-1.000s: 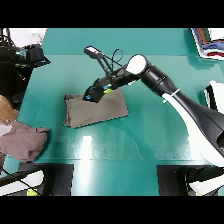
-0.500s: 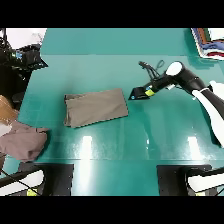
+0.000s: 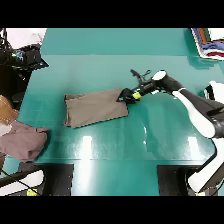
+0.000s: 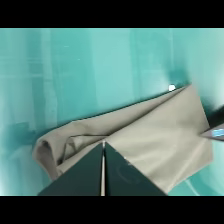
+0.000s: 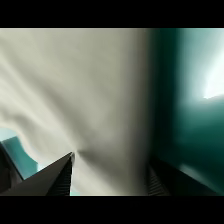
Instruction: Fold the shirts.
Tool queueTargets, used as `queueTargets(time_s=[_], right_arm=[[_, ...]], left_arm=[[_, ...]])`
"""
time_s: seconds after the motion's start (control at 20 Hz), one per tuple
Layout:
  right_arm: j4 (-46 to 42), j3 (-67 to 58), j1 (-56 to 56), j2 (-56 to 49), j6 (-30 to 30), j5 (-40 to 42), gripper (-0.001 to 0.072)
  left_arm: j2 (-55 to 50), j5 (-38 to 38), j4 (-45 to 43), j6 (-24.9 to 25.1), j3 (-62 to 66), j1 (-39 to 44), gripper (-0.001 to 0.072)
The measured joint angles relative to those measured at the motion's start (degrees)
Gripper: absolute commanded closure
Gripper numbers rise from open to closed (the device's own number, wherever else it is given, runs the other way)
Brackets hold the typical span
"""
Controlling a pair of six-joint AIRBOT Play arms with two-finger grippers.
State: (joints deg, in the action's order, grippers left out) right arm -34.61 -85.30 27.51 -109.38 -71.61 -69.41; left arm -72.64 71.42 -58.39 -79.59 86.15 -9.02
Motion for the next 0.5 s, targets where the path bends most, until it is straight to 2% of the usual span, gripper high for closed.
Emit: queueTargets(time_s=[0.05,0.15,0.3,0.5], right_arm=[[0.2,-1.8,1.4,-1.6,0.0,-0.7,0.0415],[0.0,-5.4,4.0,-4.2,0.2,-1.7,0.0700],[0.0,-8.8,5.5,-5.0,1.3,-2.6,0.0697],[-0.1,-10.4,1.1,-1.3,1.9,-2.6,0.0697]], left_arm=[[0.0,0.0,0.2,0.0,0.0,0.2,0.0685],[0.0,0.0,0.4,0.1,0.0,1.2,0.0685],[0.0,-0.3,0.5,0.1,0.0,4.4,0.0685],[0.0,-1.1,0.4,0.1,0.0,10.1,0.0685]])
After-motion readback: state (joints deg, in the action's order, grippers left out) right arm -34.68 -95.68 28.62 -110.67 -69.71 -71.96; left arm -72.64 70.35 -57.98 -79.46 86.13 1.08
